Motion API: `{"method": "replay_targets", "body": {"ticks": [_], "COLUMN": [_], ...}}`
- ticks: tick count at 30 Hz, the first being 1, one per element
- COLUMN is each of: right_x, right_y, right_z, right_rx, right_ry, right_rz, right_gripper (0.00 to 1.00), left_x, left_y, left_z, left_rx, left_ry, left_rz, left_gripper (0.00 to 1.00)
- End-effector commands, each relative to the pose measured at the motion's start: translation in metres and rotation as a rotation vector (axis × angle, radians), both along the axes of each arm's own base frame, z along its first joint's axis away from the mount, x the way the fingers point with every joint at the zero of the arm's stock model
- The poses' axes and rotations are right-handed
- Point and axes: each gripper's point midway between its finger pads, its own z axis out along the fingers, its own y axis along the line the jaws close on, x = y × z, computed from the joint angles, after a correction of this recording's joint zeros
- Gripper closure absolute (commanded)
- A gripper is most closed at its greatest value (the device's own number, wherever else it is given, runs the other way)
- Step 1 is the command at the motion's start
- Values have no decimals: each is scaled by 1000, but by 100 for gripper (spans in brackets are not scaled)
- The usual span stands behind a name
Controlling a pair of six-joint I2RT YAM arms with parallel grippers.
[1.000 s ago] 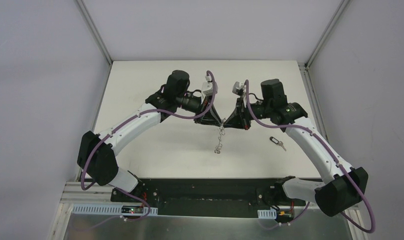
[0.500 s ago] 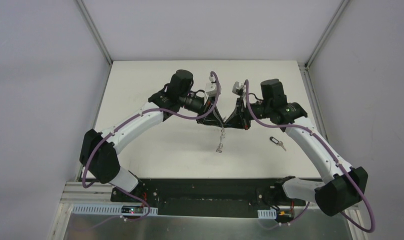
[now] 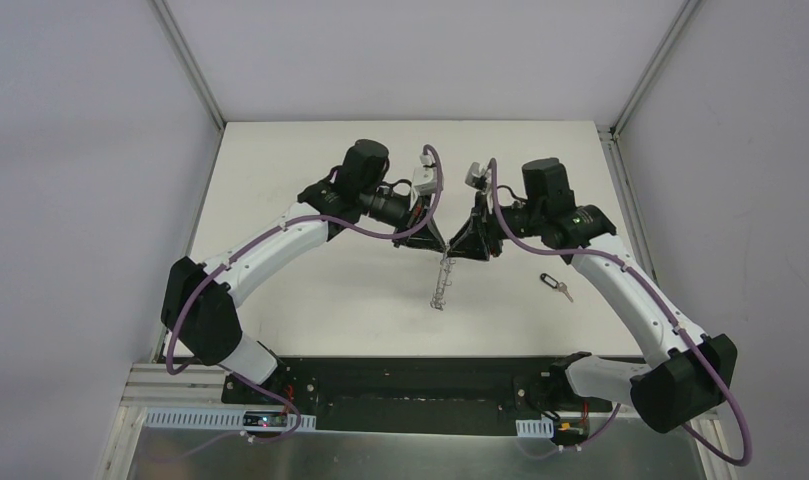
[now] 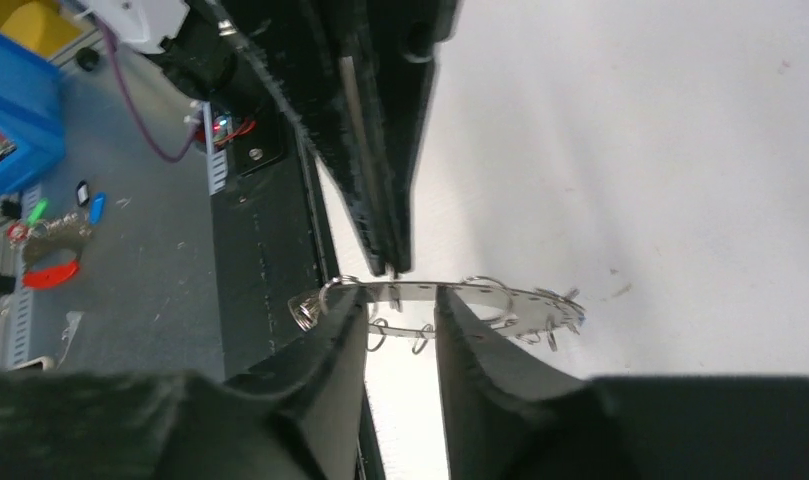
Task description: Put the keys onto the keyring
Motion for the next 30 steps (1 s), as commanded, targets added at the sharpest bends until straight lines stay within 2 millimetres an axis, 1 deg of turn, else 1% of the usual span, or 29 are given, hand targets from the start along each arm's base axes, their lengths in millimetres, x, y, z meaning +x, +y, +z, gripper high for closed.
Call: {"method": "replay_targets", "body": {"ticks": [1,3,5,9,11,15,17,20,22,25,28,30], "right_x": [28,42,50,59,62,65,64,60,56,46,34,31], "right_y": [-14,-32,-49,-86,-107,-159,-181,-208,-221,-231,-238,-244], "right_z": [20,13,4,-20,-38,-80,-101,-131,-149,-169,-180,-185], "right_rx": [-23,-73,-120,-233,-319,-499,-577,-696,-778,-869,-933,-971], "right_ry": [-130,-129,-116,-110,-101,-31,34,140,190,244,253,241], "right_rz": [-145,-249,-338,-497,-573,-712,-750,-775,-770,-727,-654,-626], "right_gripper": [60,53,47,43,43,44,45,47,48,48,47,46], "left_x": [-4,-4,-4,-6,-4,0,2,4,3,0,-2,-3], "left_y": [10,19,28,44,50,62,67,72,74,74,74,74], "left_z": [13,11,10,5,4,2,2,-2,-5,-7,-5,-6], "left_rx": [20,40,52,105,151,232,265,297,305,305,299,296], "left_ry": [-115,-137,-154,-198,-176,-147,-139,-132,-120,-104,-98,-95], "left_rz": [-13,0,18,61,122,204,234,263,271,270,265,260], "left_gripper": [100,100,100,100,100,100,100,100,100,100,100,100]}}
